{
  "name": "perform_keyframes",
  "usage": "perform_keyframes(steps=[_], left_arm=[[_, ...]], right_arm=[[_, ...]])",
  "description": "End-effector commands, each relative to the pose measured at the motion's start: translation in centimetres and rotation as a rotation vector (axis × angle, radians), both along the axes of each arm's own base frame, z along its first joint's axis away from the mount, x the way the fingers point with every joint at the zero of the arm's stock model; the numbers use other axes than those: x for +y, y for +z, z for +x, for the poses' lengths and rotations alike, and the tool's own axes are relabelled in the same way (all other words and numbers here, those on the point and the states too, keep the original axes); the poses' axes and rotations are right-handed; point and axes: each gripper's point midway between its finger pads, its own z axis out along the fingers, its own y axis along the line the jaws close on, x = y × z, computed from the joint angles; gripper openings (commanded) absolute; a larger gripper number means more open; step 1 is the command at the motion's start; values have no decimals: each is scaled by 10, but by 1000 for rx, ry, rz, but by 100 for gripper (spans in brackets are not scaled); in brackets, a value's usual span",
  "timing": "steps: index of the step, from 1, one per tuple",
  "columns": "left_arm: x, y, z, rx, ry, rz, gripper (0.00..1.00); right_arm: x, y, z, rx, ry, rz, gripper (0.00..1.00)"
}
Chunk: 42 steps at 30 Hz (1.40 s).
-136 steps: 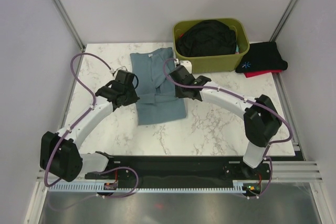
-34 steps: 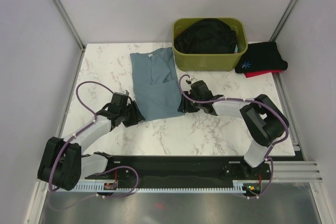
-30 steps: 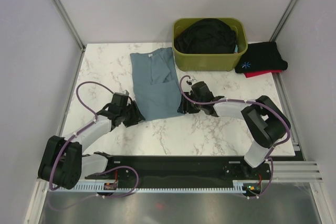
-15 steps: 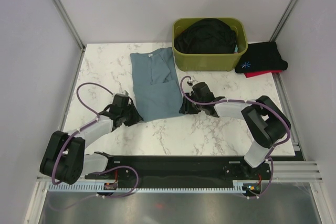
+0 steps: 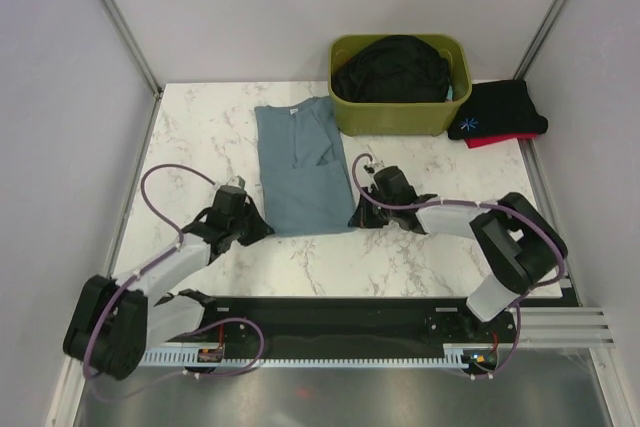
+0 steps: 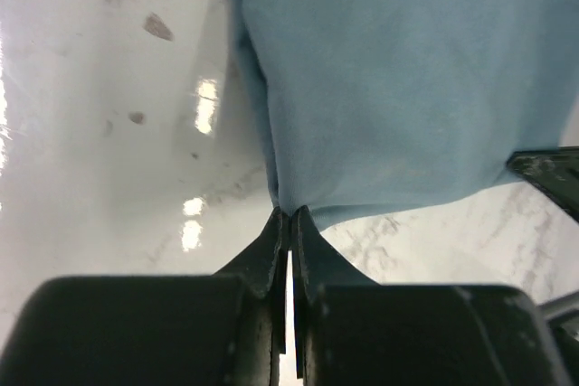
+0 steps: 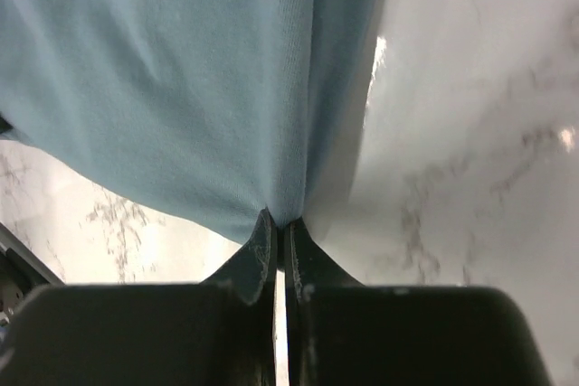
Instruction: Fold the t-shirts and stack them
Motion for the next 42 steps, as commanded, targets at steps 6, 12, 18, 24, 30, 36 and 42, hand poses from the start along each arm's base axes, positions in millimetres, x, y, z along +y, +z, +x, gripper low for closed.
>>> perform_keyframes(steps=[6, 12, 18, 24, 30, 36, 42], left_arm=[[-27, 54, -38, -58, -28, -142, 2], [-41, 73, -78, -15, -83, -220, 2], [-45, 105, -106, -21, -137, -307, 2], [-28, 142, -117, -75, -147, -272, 2], [-26, 168, -111, -124, -171, -234, 2], [-26, 181, -94, -155, -167, -166, 2], [-22, 189, -70, -188, -135, -67, 2]], right_arm=[[-35, 37, -62, 33, -6, -20, 0], [-52, 62, -99, 34, -12, -20, 0], [-58, 91, -135, 61, -26, 38, 0], [-71, 119, -154, 51, -89, 66, 0], [-72, 156, -141, -23, -131, 89, 0], [-67, 171, -111, -87, -164, -5, 0], [-63, 170, -85, -125, -174, -101, 0]])
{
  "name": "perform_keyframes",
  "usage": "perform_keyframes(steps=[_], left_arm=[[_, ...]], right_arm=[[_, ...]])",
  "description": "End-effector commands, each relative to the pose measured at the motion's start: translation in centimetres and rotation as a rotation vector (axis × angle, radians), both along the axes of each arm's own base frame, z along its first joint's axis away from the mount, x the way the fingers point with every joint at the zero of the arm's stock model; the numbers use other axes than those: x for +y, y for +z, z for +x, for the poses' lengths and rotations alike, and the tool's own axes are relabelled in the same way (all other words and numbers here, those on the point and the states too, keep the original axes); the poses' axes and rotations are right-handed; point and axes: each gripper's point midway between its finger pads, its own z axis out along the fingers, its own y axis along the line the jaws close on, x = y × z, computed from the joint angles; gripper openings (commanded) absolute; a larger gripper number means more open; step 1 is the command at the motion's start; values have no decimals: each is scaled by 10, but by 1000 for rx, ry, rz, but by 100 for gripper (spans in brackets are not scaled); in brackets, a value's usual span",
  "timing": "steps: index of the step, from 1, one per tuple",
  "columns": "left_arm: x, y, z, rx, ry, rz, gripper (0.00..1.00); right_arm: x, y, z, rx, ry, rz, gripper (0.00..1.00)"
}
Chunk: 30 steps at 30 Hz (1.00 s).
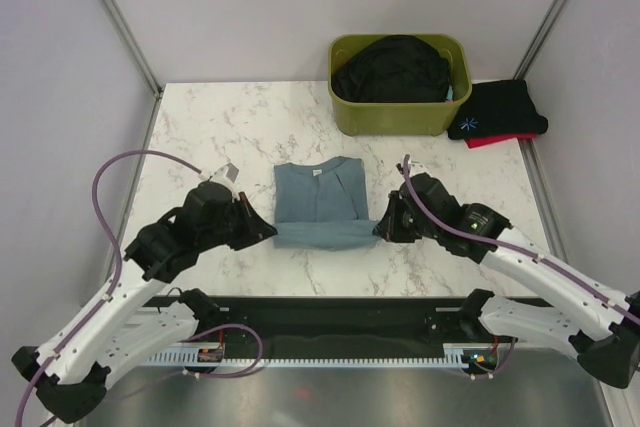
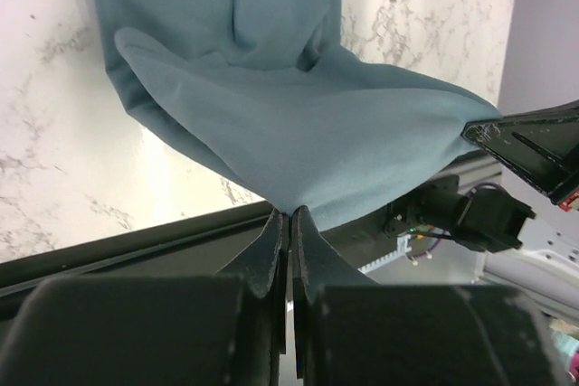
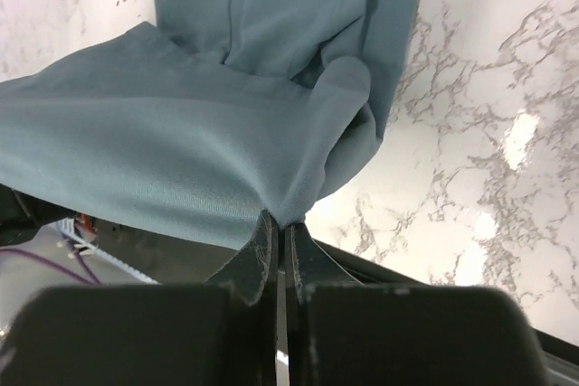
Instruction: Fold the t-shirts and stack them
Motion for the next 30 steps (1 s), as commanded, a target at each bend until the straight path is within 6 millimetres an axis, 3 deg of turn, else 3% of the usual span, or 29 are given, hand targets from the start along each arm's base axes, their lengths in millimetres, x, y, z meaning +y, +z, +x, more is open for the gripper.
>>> perform_keyframes(steps=[1, 6, 9, 16, 23, 24, 25, 26, 27, 28, 29, 30], left_arm=[[12, 15, 25, -91, 48, 106, 2], [8, 22, 51, -117, 52, 163, 2], [4, 18, 70, -98, 36, 178, 2], [17, 6, 119, -45, 59, 172, 2], [22, -11, 158, 1, 43, 183, 2], [21, -6, 164, -6, 39, 173, 2], [23, -16, 173, 21, 44, 182, 2], [24, -18, 179, 26, 45, 187, 2], [25, -13, 189, 20, 53, 183, 2], [25, -27, 198, 57, 55, 195, 2], [25, -25, 211, 53, 64, 197, 2], [29, -31, 220, 69, 76, 200, 2]], right_arm=[[-12, 9, 25, -77, -50, -101, 0], [-17, 13, 56, -99, -67, -148, 0], [-16, 10, 72, -97, -56, -174, 0], [-7, -10, 110, -61, -19, -232, 0], [-3, -11, 151, -60, -16, -241, 0], [-4, -11, 158, -59, -22, -238, 0], [-1, -20, 163, -38, -16, -246, 0], [-1, -16, 174, -49, -20, -243, 0], [-1, -30, 182, -17, -22, -261, 0], [3, -34, 187, -1, -11, -250, 0], [3, -29, 203, -14, -24, -242, 0], [4, -50, 212, 30, -28, -259, 0]])
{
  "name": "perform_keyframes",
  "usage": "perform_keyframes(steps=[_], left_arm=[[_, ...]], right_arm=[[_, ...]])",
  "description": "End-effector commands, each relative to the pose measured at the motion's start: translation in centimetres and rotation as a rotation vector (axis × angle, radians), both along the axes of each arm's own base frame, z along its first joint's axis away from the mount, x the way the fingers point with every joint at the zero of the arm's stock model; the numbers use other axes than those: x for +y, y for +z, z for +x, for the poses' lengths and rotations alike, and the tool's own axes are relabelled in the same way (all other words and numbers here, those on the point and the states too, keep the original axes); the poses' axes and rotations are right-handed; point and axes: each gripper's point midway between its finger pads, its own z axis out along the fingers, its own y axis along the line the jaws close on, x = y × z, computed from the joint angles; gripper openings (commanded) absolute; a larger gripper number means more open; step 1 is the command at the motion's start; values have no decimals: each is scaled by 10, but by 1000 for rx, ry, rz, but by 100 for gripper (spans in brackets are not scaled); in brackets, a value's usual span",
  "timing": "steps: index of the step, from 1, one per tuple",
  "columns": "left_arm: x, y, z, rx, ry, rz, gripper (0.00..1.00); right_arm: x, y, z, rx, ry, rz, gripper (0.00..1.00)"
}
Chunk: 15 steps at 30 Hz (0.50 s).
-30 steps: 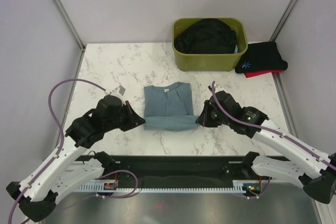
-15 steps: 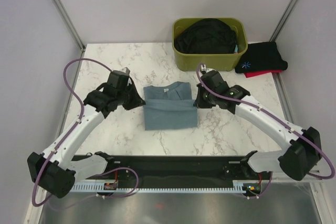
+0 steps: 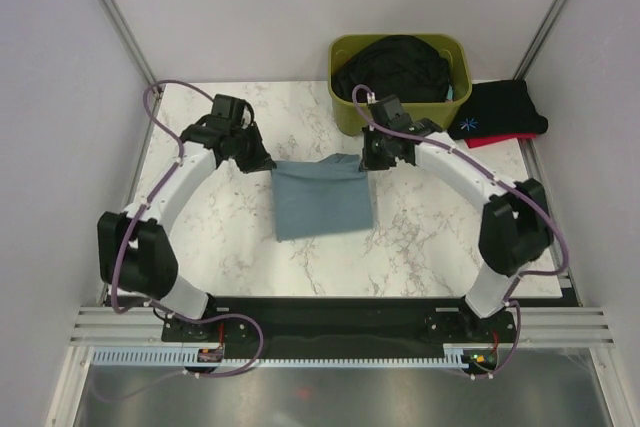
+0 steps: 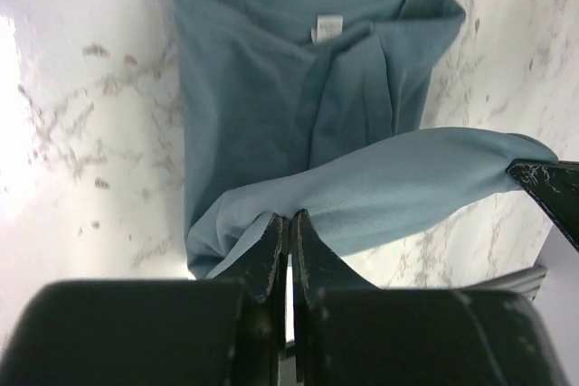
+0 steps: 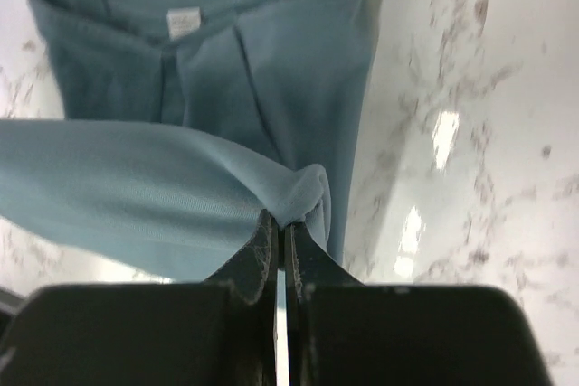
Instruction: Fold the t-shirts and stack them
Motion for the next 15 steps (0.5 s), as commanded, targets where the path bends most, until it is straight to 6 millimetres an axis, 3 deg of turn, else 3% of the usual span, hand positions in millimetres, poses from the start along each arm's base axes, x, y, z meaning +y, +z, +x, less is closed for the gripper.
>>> perform_keyframes(steps=[1, 2, 3, 4, 5, 6, 7, 8, 9, 11, 14, 15], left_arm=[[12, 5, 47, -63, 1, 35, 2], [11, -12, 61, -14, 0, 46, 2], [12, -20, 68, 8, 4, 42, 2], [18, -31, 78, 35, 19, 39, 2], [20, -47, 92, 69, 21, 39, 2], [25, -57, 102, 89, 39, 23, 8], [24, -65, 109, 106, 35, 5, 16], [19, -80, 124, 126, 7, -12, 25], [13, -84, 124, 157, -16, -52, 38], [12, -86, 131, 174, -12, -52, 44], [19, -72, 141, 121, 6, -14, 56], [25, -60, 146, 84, 19, 3, 59]], right_arm=[[-8, -18, 42, 13, -19, -43, 0], [-4, -9, 59, -11, -11, -19, 0], [-2, -13, 68, -5, -9, -15, 0], [-1, -36, 76, 43, -9, -35, 3], [1, -23, 95, 14, -17, -7, 19], [1, -36, 103, 37, -30, -9, 28], [1, -35, 110, 33, -42, -2, 37], [3, -23, 120, 5, -43, 18, 56], [3, -21, 123, 1, -50, 17, 65], [3, -5, 130, -41, -50, 21, 81], [-9, 18, 126, -89, -62, -19, 89], [-17, 35, 122, -120, -82, -34, 90]])
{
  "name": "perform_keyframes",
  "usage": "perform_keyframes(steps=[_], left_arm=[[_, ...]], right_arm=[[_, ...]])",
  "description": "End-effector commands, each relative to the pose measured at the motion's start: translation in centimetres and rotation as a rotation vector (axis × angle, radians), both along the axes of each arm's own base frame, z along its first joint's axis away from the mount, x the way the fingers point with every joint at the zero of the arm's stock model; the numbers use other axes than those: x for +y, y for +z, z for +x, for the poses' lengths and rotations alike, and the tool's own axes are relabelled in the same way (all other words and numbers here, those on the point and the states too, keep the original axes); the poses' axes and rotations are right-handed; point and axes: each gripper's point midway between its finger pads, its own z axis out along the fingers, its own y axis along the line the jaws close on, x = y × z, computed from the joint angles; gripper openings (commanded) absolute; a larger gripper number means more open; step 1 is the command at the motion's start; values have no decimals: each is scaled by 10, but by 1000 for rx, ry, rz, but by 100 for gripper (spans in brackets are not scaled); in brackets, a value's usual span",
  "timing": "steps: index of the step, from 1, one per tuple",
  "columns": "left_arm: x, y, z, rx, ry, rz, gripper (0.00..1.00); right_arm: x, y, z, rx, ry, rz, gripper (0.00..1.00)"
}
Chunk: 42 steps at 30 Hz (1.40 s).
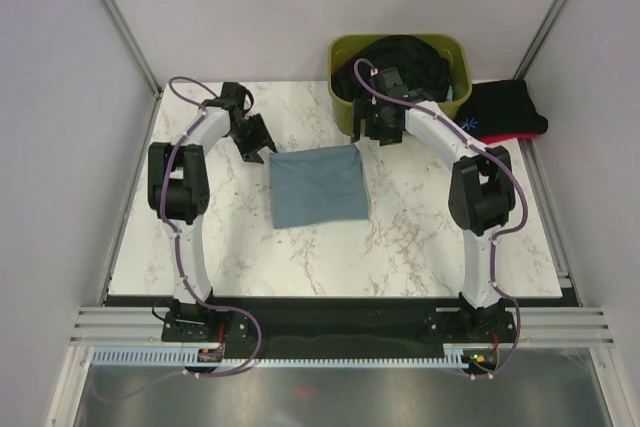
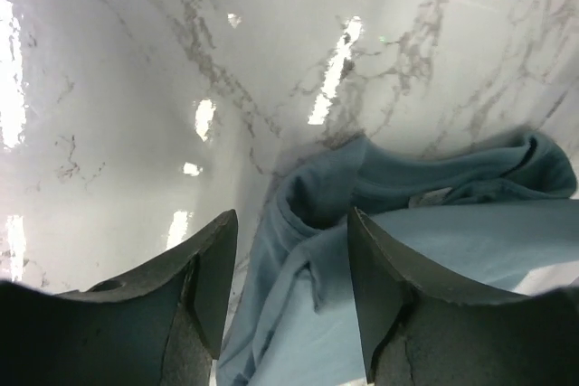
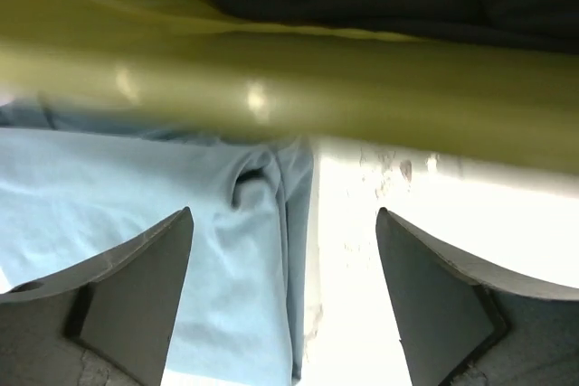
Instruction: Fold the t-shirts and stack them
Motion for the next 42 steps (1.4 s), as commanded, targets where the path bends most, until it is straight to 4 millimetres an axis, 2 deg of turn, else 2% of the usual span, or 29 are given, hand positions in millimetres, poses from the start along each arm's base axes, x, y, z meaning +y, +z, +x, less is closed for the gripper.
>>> perform_keyframes(steps=[1, 2, 3, 4, 5, 6, 7, 8, 9, 10, 11, 12, 13, 17, 19, 20, 21, 23, 24, 27, 28, 30, 31, 32, 34, 37, 38, 40, 42], left_arm=[[-1, 69, 23, -174, -44, 6, 59], [2, 80, 26, -199, -41, 13, 59], [7, 94, 26, -229, -28, 36, 60], [9, 100, 24, -239, -26, 48, 60], [14, 105, 21, -248, -15, 73, 60], [16, 109, 17, -255, -10, 83, 60], [18, 125, 10, -286, -4, 88, 60], [22, 118, 2, -266, 1, 105, 60], [21, 120, -4, -266, -1, 106, 59], [20, 134, -13, -294, 0, 99, 59], [21, 125, -24, -268, -8, 104, 59], [17, 128, -32, -273, -22, 95, 59], [16, 129, -39, -281, -39, 97, 59], [13, 132, -82, -302, -77, 90, 57], [3, 129, -100, -313, -125, 72, 56], [2, 117, -115, -286, -150, 72, 56], [0, 124, -123, -318, -173, 77, 56], [11, 114, -136, -310, -181, 129, 56], [15, 120, -140, -338, -177, 144, 56], [24, 115, -149, -344, -187, 187, 56], [25, 112, -153, -342, -194, 193, 56], [27, 108, -155, -343, -196, 199, 56], [28, 105, -155, -343, -199, 204, 56], [28, 99, -157, -334, -201, 208, 56], [27, 94, -159, -320, -207, 200, 55], [24, 97, -159, -328, -212, 181, 55], [24, 99, -158, -336, -211, 184, 55], [25, 99, -159, -337, -213, 187, 55], [24, 98, -161, -334, -215, 183, 55]], right_arm=[[-11, 69, -8, -141, -2, -20, 90], [-16, 72, -14, -151, -16, -31, 90], [-20, 97, -20, -212, -26, -12, 90], [-24, 78, -38, -173, -20, -19, 90], [-19, 85, -41, -215, -16, 21, 90], [-16, 104, -54, -261, -1, 70, 90], [-11, 79, -76, -200, 41, 110, 90], [0, 92, -80, -256, 56, 177, 90], [4, 85, -87, -247, 68, 202, 90], [5, 59, -102, -196, 82, 211, 88], [14, 55, -106, -213, 103, 231, 86], [16, 44, -111, -195, 105, 233, 85], [16, 21, -123, -149, 114, 221, 82], [26, -26, -133, -105, 126, 138, 80], [23, -39, -132, -97, 107, 96, 80], [27, -42, -131, -100, 110, 100, 79], [27, -52, -132, -82, 108, 91, 79], [33, -60, -135, -69, 113, 91, 76], [34, -67, -138, -58, 115, 82, 74], [43, -78, -156, -37, 139, 69, 65], [45, -87, -168, -18, 145, 59, 51], [47, -94, -180, 6, 157, 56, 36], [44, -102, -191, 27, 159, 47, 20], [47, -105, -201, 38, 173, 44, 16], [44, -107, -218, 58, 183, 43, 9], [45, -103, -252, 74, 251, 44, 6], [43, -93, -260, 63, 263, 51, 6], [30, -96, -281, 83, 278, 26, 6], [19, -83, -295, 69, 287, 36, 7]])
